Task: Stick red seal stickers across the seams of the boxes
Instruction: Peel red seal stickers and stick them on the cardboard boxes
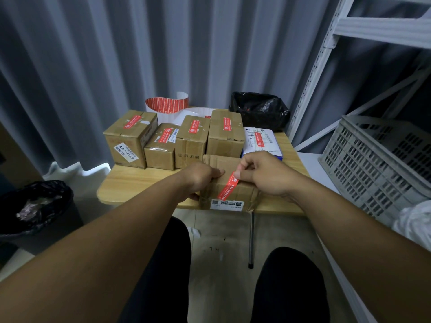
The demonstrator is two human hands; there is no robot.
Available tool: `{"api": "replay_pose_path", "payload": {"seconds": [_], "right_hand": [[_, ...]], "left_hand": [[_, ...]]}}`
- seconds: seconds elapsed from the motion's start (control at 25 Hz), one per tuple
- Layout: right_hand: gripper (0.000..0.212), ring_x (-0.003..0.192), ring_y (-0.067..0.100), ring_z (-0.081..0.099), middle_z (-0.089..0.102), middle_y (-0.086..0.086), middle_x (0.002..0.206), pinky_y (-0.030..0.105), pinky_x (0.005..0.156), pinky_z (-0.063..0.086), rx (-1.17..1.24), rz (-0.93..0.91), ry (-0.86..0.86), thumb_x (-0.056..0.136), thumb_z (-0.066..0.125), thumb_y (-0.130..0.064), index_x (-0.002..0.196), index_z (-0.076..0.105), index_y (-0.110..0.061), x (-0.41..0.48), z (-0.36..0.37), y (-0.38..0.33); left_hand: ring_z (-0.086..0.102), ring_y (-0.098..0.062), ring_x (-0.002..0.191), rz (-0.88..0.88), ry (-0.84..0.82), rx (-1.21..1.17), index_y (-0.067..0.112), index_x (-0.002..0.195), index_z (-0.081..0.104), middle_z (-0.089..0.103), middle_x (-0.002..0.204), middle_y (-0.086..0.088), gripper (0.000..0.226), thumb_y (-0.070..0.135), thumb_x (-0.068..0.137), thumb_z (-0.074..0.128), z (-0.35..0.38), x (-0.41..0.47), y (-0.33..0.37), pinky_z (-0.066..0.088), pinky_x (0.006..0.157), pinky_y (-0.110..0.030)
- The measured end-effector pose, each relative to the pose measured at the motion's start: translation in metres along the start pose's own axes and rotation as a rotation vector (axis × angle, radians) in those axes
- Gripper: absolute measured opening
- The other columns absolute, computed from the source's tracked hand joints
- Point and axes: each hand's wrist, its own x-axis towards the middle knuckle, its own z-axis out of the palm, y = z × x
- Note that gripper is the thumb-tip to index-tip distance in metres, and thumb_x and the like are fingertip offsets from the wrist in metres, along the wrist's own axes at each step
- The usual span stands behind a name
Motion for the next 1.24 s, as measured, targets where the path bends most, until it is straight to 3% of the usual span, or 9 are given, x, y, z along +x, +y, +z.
{"api": "replay_pose_path", "payload": {"seconds": [0.2, 0.32, 0.44, 0.48, 0.56, 0.6, 0.68, 0.76, 1.24], "right_hand": [[0.010, 0.092, 0.034, 0.068, 0.072, 0.017, 0.093, 0.045, 0.085, 0.054, 0.034, -0.080, 0.147, 0.095, 0.068, -0.017, 0.091, 0.067, -0.008, -0.003, -0.004, -0.006], [0.011, 0.090, 0.036, 0.069, 0.072, 0.018, 0.090, 0.050, 0.085, 0.055, 0.032, -0.099, 0.237, 0.096, 0.066, -0.017, 0.090, 0.065, -0.009, 0.007, -0.008, -0.008], [0.013, 0.086, 0.032, 0.070, 0.073, 0.012, 0.085, 0.053, 0.085, 0.055, 0.037, -0.073, 0.303, 0.096, 0.065, -0.020, 0.084, 0.063, -0.015, 0.017, -0.005, -0.006], [0.014, 0.086, 0.031, 0.070, 0.073, 0.009, 0.083, 0.053, 0.085, 0.055, 0.035, -0.063, 0.320, 0.095, 0.066, -0.020, 0.082, 0.063, -0.016, 0.020, -0.004, -0.006], [0.016, 0.085, 0.026, 0.071, 0.073, 0.003, 0.081, 0.051, 0.085, 0.056, 0.003, -0.054, 0.339, 0.095, 0.066, -0.021, 0.079, 0.062, -0.018, 0.026, -0.005, -0.007], [0.017, 0.086, 0.025, 0.071, 0.073, 0.001, 0.080, 0.050, 0.085, 0.056, -0.016, -0.054, 0.344, 0.095, 0.066, -0.021, 0.079, 0.062, -0.018, 0.028, -0.006, -0.008], [0.016, 0.086, 0.024, 0.070, 0.072, 0.000, 0.081, 0.049, 0.084, 0.055, -0.044, -0.059, 0.360, 0.096, 0.065, -0.023, 0.081, 0.062, -0.018, 0.031, -0.009, -0.011], [0.014, 0.086, 0.026, 0.069, 0.072, 0.002, 0.083, 0.049, 0.082, 0.055, -0.064, -0.068, 0.372, 0.097, 0.063, -0.024, 0.085, 0.062, -0.016, 0.032, -0.010, -0.013], [0.013, 0.088, 0.026, 0.067, 0.070, 0.005, 0.088, 0.047, 0.082, 0.054, -0.053, -0.123, 0.353, 0.099, 0.060, -0.022, 0.091, 0.060, -0.012, 0.028, -0.011, -0.021]], "left_hand": [[0.050, -0.034, 0.129, 0.076, 0.059, -0.057, 0.027, 0.154, 0.028, 0.048, 0.145, -0.008, 0.064, 0.049, 0.100, 0.053, -0.003, -0.010, 0.004, 0.049, 0.100, -0.052], [0.053, -0.029, 0.124, 0.173, 0.093, -0.081, 0.032, 0.147, 0.045, 0.054, 0.143, -0.004, 0.048, 0.051, 0.102, 0.048, -0.008, -0.012, 0.006, 0.047, 0.103, -0.050], [0.062, -0.023, 0.112, 0.292, 0.065, -0.114, 0.030, 0.126, 0.060, 0.067, 0.121, 0.002, 0.031, 0.043, 0.099, 0.057, -0.011, -0.015, 0.006, 0.050, 0.097, -0.042], [0.062, -0.023, 0.112, 0.330, 0.026, -0.084, 0.028, 0.131, 0.058, 0.065, 0.121, 0.004, 0.042, 0.037, 0.092, 0.068, -0.012, -0.015, 0.004, 0.051, 0.092, -0.039], [0.055, -0.027, 0.119, 0.379, -0.039, 0.066, 0.026, 0.150, 0.039, 0.047, 0.138, 0.002, 0.093, 0.022, 0.070, 0.085, -0.017, -0.013, -0.001, 0.054, 0.085, -0.037], [0.049, -0.029, 0.126, 0.406, -0.040, 0.172, 0.027, 0.155, 0.028, 0.035, 0.148, 0.000, 0.110, 0.015, 0.064, 0.088, -0.019, -0.012, -0.003, 0.055, 0.089, -0.040], [0.033, -0.028, 0.141, 0.462, -0.014, 0.342, 0.028, 0.159, 0.013, 0.018, 0.158, 0.002, 0.126, 0.009, 0.062, 0.092, -0.019, -0.009, -0.007, 0.042, 0.111, -0.041], [0.025, -0.026, 0.146, 0.509, 0.015, 0.422, 0.030, 0.158, 0.007, 0.012, 0.160, 0.000, 0.131, 0.009, 0.062, 0.093, -0.016, -0.007, -0.009, 0.031, 0.118, -0.038], [0.035, -0.027, 0.138, 0.511, 0.044, 0.483, 0.029, 0.155, 0.011, 0.025, 0.150, -0.004, 0.117, 0.011, 0.069, 0.089, -0.016, -0.002, -0.008, 0.041, 0.111, -0.040]]}}
